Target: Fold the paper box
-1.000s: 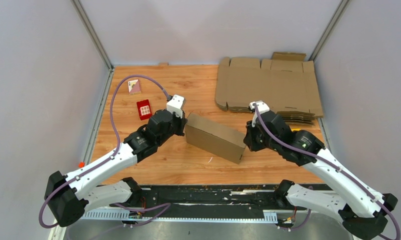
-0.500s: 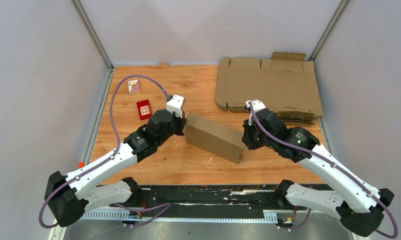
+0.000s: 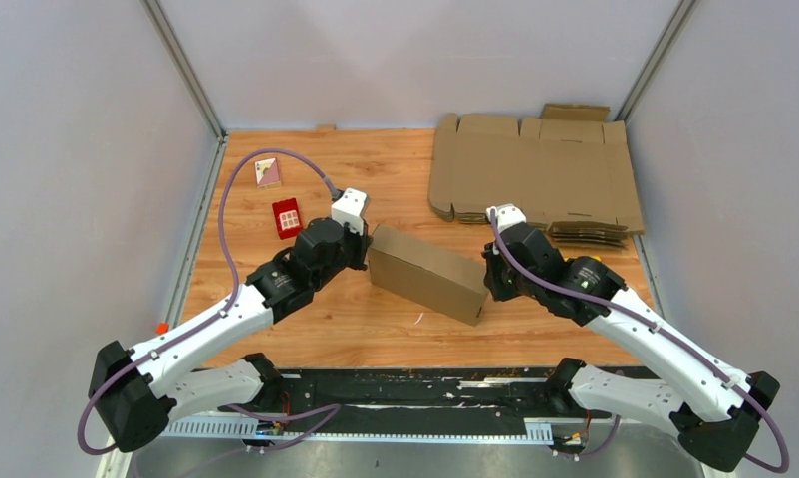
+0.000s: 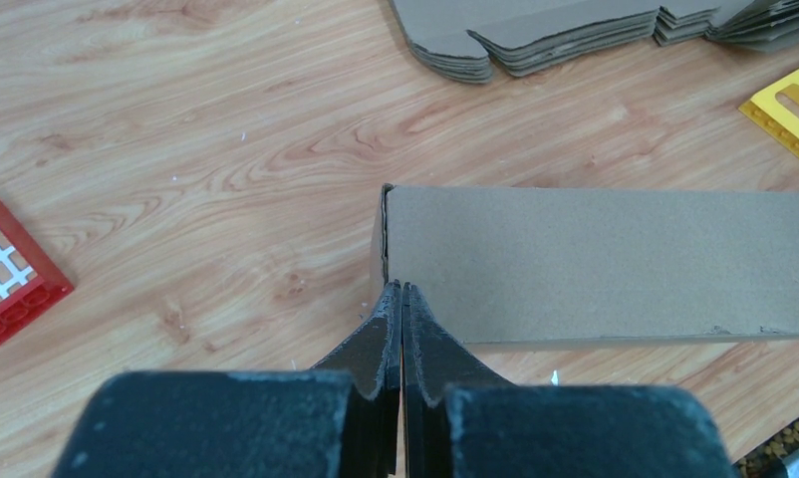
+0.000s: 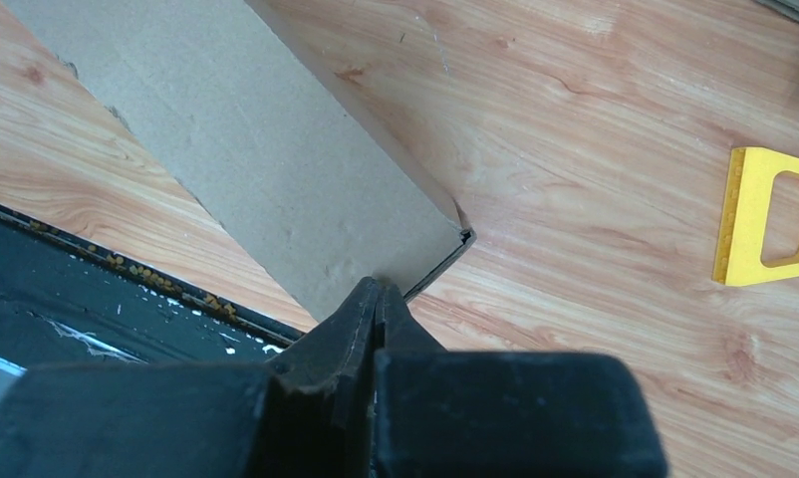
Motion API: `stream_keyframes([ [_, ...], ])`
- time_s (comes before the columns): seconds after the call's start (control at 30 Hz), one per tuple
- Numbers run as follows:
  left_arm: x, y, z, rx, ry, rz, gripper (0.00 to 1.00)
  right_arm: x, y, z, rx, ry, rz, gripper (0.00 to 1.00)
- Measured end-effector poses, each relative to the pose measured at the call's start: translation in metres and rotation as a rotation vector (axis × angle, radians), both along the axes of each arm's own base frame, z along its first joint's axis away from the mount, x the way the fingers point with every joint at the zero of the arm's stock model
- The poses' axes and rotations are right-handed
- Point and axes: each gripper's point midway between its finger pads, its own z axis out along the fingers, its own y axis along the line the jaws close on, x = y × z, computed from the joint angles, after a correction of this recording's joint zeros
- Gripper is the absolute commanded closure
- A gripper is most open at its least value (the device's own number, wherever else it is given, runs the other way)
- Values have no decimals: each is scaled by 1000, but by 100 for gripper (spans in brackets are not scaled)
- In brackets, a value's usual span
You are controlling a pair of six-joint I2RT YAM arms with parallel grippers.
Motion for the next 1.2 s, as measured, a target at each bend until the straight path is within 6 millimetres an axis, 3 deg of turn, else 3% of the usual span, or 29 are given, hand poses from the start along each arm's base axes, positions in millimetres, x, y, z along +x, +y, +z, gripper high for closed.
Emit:
stream_keyframes([
  [0.07, 0, 0, 0, 3, 3, 0, 99, -1, -1, 2, -6, 1, 4, 95],
  [0.1, -1, 0, 1, 4, 4, -1, 98, -1, -2, 4, -11, 1, 8, 85],
  [0.13, -1, 1, 1, 7, 7, -2, 95, -1, -2, 7, -11, -3, 13, 69],
  [0.2, -2, 2, 2, 15, 16, -3, 85, 1, 0, 18, -2, -26, 33, 26],
  [0.23, -3, 2, 2, 20, 21, -4, 81, 2, 2, 24, 1, -41, 55, 11],
  [0.27, -4, 3, 3, 25, 27, -5, 78, 2, 4, 29, 7, -51, 71, 2],
  [0.3, -5, 3, 3, 28, 31, -6, 73, 3, 7, 33, 5, -62, 103, 0],
  [0.43, -11, 7, 5, 30, 46, -8, 62, 7, 20, 38, -23, -77, 215, 0],
  [0.6, -20, 16, 20, -8, 27, -2, 59, 14, 40, 12, -109, -3, 314, 0],
  [0.7, -24, 20, 24, -31, 16, 2, 48, 23, 48, -3, -154, 20, 323, 0],
  [0.87, -34, 28, 15, -26, 43, 8, 35, 34, 58, -1, -146, -25, 344, 0],
  [0.97, -40, 34, 17, -30, 47, 12, 32, 37, 66, -9, -161, -18, 395, 1],
  [1.2, -49, 48, 27, -60, 31, 42, 31, 33, 77, -32, -213, 41, 465, 36],
])
